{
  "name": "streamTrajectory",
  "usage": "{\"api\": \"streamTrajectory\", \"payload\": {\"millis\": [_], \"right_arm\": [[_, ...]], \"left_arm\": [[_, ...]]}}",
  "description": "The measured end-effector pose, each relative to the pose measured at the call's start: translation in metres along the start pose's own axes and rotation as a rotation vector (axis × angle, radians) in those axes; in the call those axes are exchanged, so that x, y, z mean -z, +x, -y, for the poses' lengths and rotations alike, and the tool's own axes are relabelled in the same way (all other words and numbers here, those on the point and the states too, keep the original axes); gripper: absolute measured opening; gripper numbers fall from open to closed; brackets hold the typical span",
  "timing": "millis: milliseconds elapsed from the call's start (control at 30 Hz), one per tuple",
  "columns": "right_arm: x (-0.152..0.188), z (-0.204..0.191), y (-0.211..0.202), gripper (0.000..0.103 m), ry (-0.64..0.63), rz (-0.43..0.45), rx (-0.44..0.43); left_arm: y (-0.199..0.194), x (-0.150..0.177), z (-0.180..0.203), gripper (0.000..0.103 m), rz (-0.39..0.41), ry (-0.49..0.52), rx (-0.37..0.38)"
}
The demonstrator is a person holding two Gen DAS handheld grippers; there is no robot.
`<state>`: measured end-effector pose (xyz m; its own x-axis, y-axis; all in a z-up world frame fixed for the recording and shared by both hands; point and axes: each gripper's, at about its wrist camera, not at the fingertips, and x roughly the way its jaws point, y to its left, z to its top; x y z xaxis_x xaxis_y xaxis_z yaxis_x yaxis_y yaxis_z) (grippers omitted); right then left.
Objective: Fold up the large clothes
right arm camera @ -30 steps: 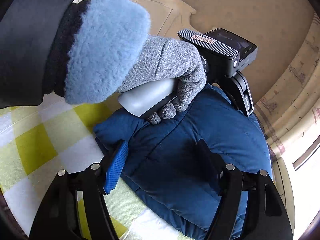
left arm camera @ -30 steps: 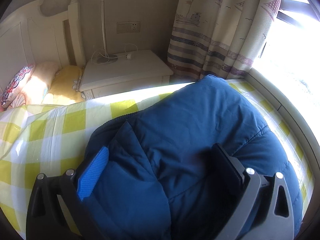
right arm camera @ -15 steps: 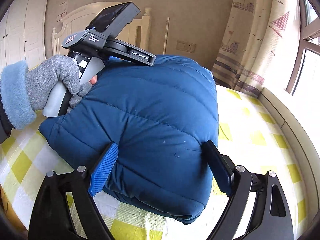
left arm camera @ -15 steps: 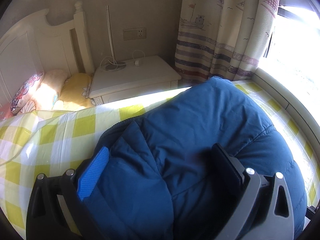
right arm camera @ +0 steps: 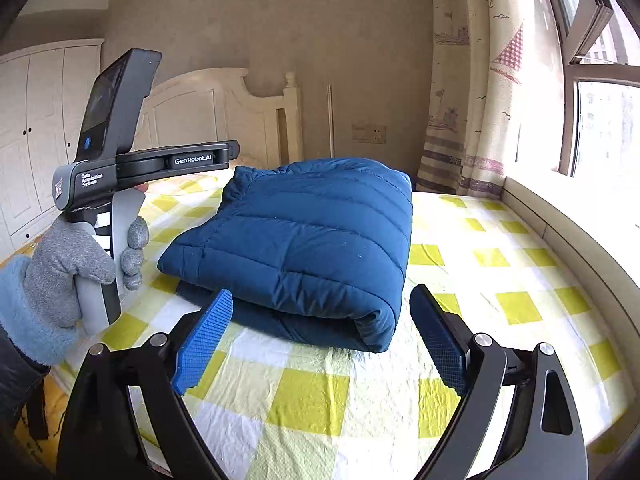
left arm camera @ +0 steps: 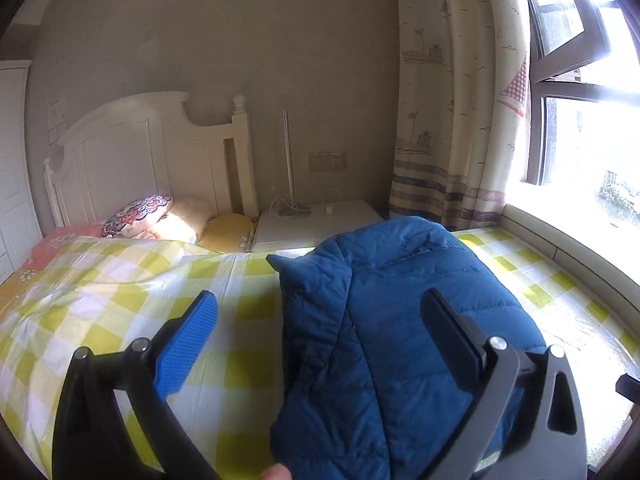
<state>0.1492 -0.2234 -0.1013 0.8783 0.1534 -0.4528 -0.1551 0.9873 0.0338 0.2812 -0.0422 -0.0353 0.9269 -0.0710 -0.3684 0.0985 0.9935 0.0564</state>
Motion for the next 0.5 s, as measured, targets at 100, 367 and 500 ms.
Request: {"api": "streamTrajectory", "payload": {"millis": [100,367,500], "right_arm": [[0.018,-0.004,-0.022,0.087,0.015,0.024,0.023],[0.038,-0.004,-0.068,0.087,0.066,0.119,0.037],[0.043,-0.009,-0.078,0.087,0.050,0.124,0.051]], "left_arm": [[-0.052,0.038,0.007,0.101,0.041,0.022,-0.059],[-0.133,0.098,0.028,0.101,0.028,0.064,-0.002],[-0.152,0.109,0.029,0.101,0.034,0.055,-0.010]]}}
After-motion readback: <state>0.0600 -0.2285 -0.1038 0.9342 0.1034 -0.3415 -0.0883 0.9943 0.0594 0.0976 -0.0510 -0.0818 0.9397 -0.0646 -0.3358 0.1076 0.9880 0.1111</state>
